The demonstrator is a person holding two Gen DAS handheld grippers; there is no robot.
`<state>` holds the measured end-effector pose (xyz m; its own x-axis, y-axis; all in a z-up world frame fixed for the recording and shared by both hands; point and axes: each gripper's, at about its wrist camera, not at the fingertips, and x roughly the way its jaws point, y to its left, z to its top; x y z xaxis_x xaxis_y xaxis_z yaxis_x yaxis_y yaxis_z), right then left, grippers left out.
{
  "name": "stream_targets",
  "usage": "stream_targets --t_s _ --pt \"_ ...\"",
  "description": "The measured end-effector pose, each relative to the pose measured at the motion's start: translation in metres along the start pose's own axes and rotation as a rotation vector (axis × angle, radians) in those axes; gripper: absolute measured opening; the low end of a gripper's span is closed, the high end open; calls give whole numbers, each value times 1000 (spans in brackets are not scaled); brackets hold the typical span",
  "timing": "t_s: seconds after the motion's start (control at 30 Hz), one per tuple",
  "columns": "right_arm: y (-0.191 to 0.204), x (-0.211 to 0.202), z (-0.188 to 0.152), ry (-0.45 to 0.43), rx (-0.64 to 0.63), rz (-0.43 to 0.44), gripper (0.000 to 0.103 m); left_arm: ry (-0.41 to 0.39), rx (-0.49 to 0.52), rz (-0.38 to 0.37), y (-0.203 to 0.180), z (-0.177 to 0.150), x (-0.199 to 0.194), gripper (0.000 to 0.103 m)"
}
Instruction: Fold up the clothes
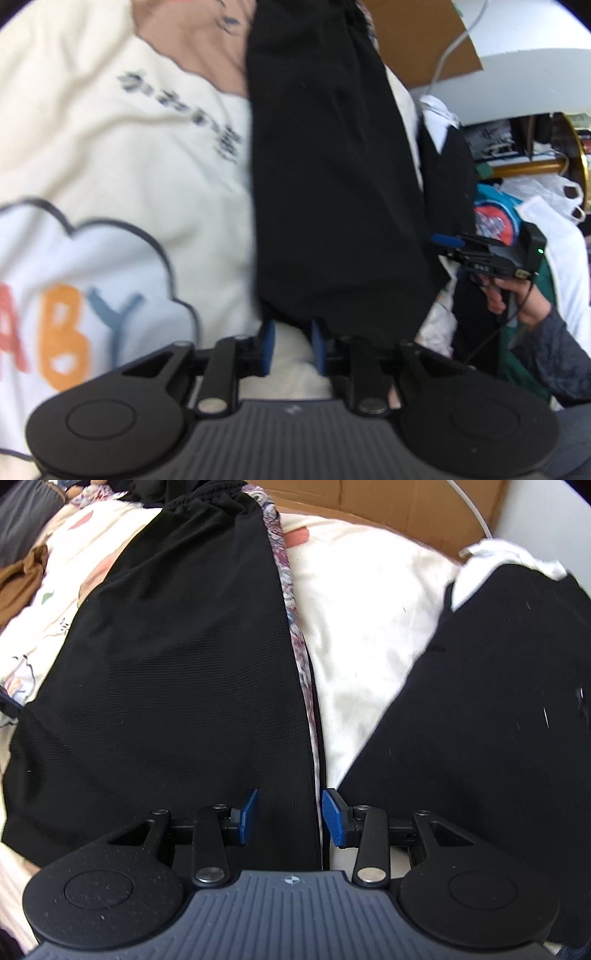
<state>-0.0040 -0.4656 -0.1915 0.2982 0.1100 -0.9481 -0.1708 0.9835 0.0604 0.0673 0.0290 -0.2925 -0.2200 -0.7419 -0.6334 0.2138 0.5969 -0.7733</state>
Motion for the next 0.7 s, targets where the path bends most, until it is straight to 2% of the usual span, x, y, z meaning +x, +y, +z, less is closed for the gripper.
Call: stream_targets --t_s 0.13,0.23,0.47,0.57,0.7 --pt "-9 -3 -9 23 31 2 43 51 9 -54 -12 -8 17 47" --pt "-16 -6 -20 40 77 20 43 89 12 -69 -19 -16 31 48" --pt "-53 -1 -40 70 298 176 43 208 17 -68 -32 -28 85 48" --pt "-66 6 -47 79 364 218 43 208 -5 -68 -30 -34 89 48" --pt "-74 12 -50 81 419 280 43 147 -43 -70 -27 -37 88 48"
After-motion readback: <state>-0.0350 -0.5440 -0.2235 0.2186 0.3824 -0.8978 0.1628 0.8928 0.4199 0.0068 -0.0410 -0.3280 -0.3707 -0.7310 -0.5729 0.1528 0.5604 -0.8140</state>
